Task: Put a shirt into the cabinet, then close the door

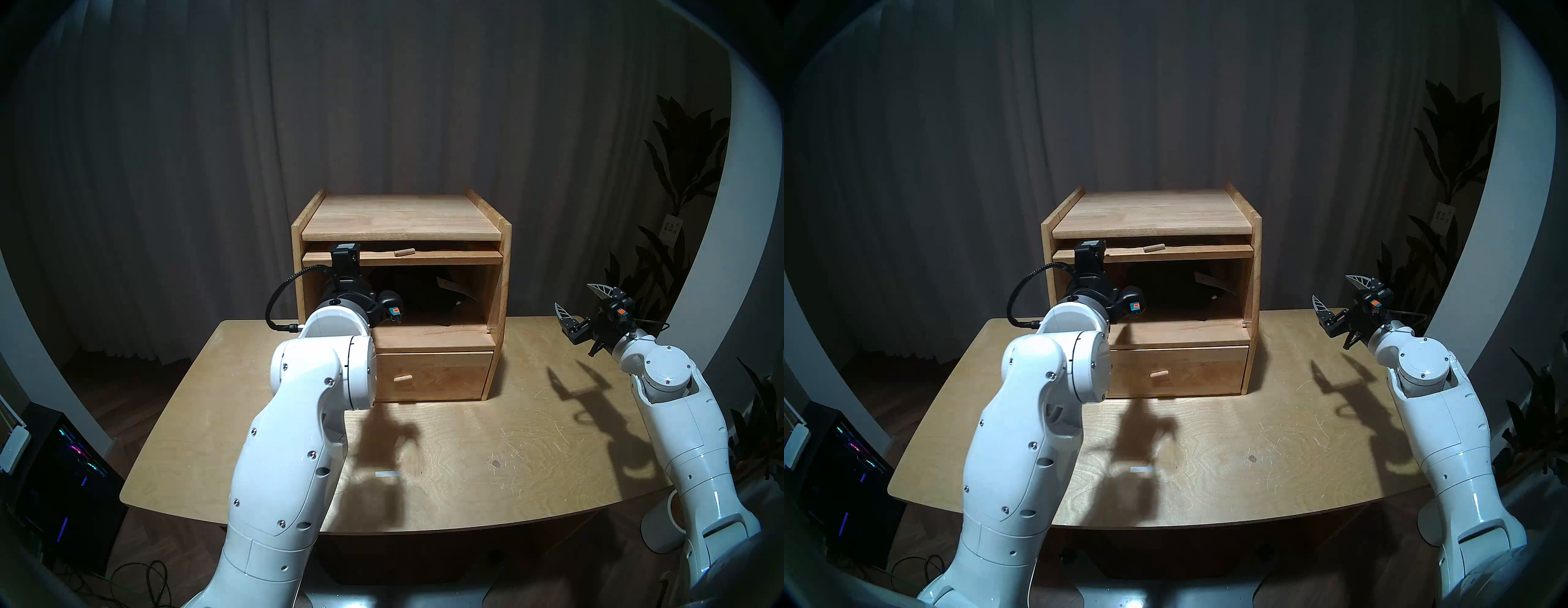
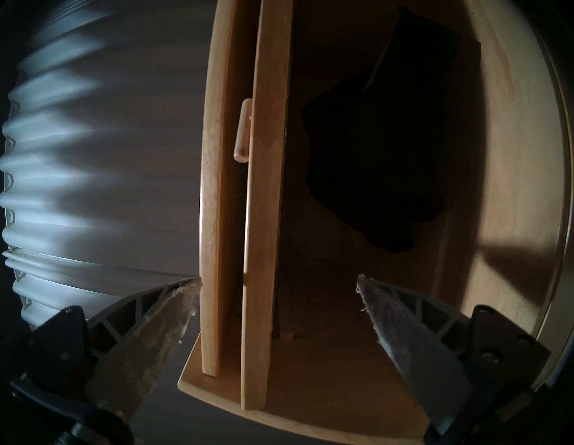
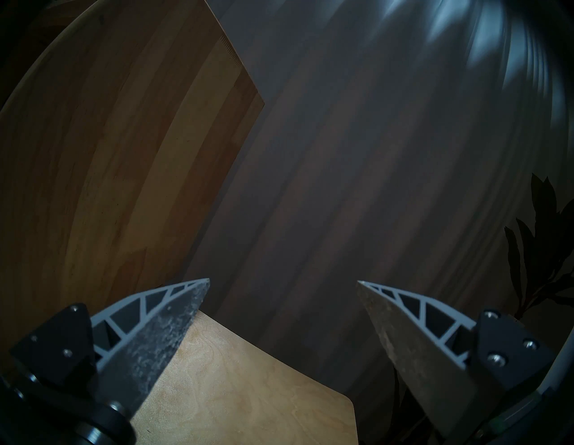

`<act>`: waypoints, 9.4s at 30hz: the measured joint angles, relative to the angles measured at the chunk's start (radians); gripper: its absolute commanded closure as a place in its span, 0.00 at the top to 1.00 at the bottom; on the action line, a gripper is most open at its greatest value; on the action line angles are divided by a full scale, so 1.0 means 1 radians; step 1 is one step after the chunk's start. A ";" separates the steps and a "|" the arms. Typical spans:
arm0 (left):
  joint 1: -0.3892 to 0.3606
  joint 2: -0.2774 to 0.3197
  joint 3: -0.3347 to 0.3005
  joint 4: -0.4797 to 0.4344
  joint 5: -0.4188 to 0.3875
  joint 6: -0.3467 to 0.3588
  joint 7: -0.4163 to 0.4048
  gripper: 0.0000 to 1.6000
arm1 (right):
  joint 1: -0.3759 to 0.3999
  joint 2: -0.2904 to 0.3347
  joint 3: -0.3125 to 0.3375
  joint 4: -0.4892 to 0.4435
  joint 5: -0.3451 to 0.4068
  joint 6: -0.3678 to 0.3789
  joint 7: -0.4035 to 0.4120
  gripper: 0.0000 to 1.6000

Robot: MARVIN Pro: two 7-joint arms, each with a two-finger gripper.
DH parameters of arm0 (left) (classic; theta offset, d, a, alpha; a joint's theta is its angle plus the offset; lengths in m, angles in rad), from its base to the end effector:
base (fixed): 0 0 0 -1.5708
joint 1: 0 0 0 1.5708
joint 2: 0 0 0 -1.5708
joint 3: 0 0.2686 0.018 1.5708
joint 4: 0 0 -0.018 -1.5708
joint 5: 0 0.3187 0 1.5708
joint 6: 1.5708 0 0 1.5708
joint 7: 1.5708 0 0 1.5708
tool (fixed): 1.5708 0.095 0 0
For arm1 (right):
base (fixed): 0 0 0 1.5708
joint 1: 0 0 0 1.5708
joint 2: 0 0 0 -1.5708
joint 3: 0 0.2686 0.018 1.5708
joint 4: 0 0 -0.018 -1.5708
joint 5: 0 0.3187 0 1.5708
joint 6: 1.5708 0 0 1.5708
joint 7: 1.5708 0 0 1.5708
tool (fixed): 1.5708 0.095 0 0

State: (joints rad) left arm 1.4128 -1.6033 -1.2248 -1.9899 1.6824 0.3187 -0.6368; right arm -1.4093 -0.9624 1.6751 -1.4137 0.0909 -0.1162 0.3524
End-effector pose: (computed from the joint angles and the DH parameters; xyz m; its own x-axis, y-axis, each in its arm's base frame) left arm 0.4127 -0.1145 -0.1074 -0.0201 -0.9979 0.0609 -0.0476 -0.0599 -0.9971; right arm 0.4584 -0.2026 -0.1985 -0.1097 0.4917 0.8638 0.1530 -0.8503 0.5035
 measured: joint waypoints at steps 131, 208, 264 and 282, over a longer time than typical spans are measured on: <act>0.244 0.128 -0.095 -0.412 -0.236 0.042 -0.283 0.00 | -0.002 0.007 -0.007 -0.003 0.007 -0.001 -0.008 1.00; 0.194 0.155 -0.195 -0.157 -0.376 -0.296 0.153 1.00 | -0.003 0.012 -0.012 -0.003 0.013 -0.002 -0.013 1.00; 0.328 0.086 -0.171 -0.407 -0.379 -0.126 -0.222 1.00 | -0.003 0.016 -0.017 -0.002 0.018 -0.002 -0.015 1.00; 0.284 0.018 -0.273 -0.432 -0.697 -0.015 -0.312 1.00 | -0.003 0.017 -0.020 0.007 0.021 -0.002 -0.016 1.00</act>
State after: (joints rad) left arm 1.6965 -1.5855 -1.4976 -2.4224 0.9853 0.3041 -0.9488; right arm -1.4122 -0.9457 1.6552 -1.4062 0.1115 -0.1179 0.3364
